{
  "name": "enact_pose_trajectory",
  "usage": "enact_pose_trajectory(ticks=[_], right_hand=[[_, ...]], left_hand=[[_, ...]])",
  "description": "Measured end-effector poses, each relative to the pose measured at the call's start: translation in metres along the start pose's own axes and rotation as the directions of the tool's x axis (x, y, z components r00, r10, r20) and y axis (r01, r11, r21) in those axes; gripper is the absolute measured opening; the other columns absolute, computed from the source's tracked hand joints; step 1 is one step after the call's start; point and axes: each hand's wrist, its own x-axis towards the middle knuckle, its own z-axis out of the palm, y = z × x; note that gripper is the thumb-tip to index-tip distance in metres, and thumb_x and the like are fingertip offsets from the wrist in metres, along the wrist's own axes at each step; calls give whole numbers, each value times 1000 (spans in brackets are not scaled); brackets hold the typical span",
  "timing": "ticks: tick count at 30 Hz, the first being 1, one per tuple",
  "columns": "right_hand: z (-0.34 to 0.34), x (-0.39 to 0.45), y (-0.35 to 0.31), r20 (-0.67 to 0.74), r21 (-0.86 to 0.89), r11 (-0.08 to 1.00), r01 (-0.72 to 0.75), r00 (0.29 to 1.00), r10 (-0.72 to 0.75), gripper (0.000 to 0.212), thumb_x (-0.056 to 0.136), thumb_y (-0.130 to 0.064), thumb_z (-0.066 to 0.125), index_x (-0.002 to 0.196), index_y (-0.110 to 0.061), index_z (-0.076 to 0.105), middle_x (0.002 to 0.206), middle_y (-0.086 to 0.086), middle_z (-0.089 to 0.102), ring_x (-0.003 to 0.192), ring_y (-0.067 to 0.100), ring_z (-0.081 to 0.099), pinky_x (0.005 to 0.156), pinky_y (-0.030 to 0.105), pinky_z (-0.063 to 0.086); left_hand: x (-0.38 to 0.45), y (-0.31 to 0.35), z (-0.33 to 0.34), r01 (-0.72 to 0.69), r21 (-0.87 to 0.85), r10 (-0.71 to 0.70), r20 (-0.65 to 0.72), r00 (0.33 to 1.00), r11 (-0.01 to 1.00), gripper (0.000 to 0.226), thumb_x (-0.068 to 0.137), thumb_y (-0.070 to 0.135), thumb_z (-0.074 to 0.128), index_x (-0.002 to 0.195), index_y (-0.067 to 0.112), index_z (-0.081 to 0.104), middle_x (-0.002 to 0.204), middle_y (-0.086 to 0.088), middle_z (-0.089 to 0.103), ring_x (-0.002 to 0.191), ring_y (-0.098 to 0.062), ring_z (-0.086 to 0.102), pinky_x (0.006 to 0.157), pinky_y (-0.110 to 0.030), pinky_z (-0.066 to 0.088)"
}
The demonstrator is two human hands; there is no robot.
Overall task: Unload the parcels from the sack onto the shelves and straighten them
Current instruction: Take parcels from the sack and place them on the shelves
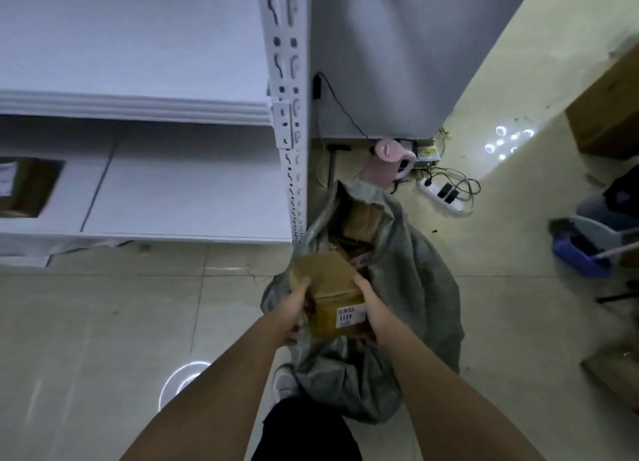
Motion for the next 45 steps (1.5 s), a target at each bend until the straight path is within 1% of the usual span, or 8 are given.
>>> enact_pose_trajectory(ticks=[3,7,9,21,30,34,39,45], right_hand=[[14,-37,-7,83,-89,996,-4,996,12,60,70,-76,59,102,-25,60,68,3,73,75,20,64,56,27,45],[39,-81,-15,212,-235,972,9,976,42,103,56,-83,63,137,-21,48,108,8,71,102,26,61,79,37,46],[56,-101,-22,300,-301,952,60,953,35,96,60,-83,59,133,-21,52,114,7,68,110,27,57,98,41,39],[188,-200,-40,528,-355,861,364,838,-137,55,85,-55,55,126,-18,55,122,7,60,105,26,61,96,44,50],[284,-270,-51,642,-346,807,478,748,-168,64,82,-78,37,127,-33,46,139,2,46,119,33,53,83,44,52],[303,-288,-65,693,-271,864,424,709,-131,77,84,-77,36,140,-25,40,144,9,45,115,42,57,84,50,55],[310,-298,-86,738,-258,879,401,669,-89,82,80,-80,39,132,-18,52,130,11,60,110,39,62,91,54,51],[324,-320,-109,760,-247,852,463,638,-126,79,70,-82,48,121,-23,60,110,10,72,103,29,68,84,44,53]], left_hand=[[-40,-11,-25,39,-158,-34,38,999,987,78,81,74,45,133,16,42,142,-12,44,123,-38,46,103,-51,39],[-84,-30,-67,-3,-353,8,14,1000,936,64,79,75,47,112,21,43,135,-13,50,116,-38,51,101,-54,40],[-102,-36,-92,-52,-411,43,-31,999,910,67,77,75,49,114,20,43,130,-13,54,111,-37,55,98,-54,43],[-203,-64,-262,-400,-509,331,-224,917,762,68,74,47,74,128,16,47,122,-12,55,103,-31,63,73,-35,57],[-241,-84,-324,-803,-30,668,-538,514,595,109,67,9,85,145,22,10,144,-8,28,132,-24,38,108,-47,39],[-253,-85,-337,-851,134,777,-498,385,508,113,65,10,86,146,22,9,144,1,26,130,-9,33,101,-15,36],[-265,-84,-352,-671,596,886,-409,219,441,113,62,35,87,147,20,15,143,6,31,130,-8,33,104,-20,32],[-277,-64,-363,-377,891,964,-267,14,252,117,62,25,87,151,20,12,156,0,22,135,-18,39,104,-20,34]])
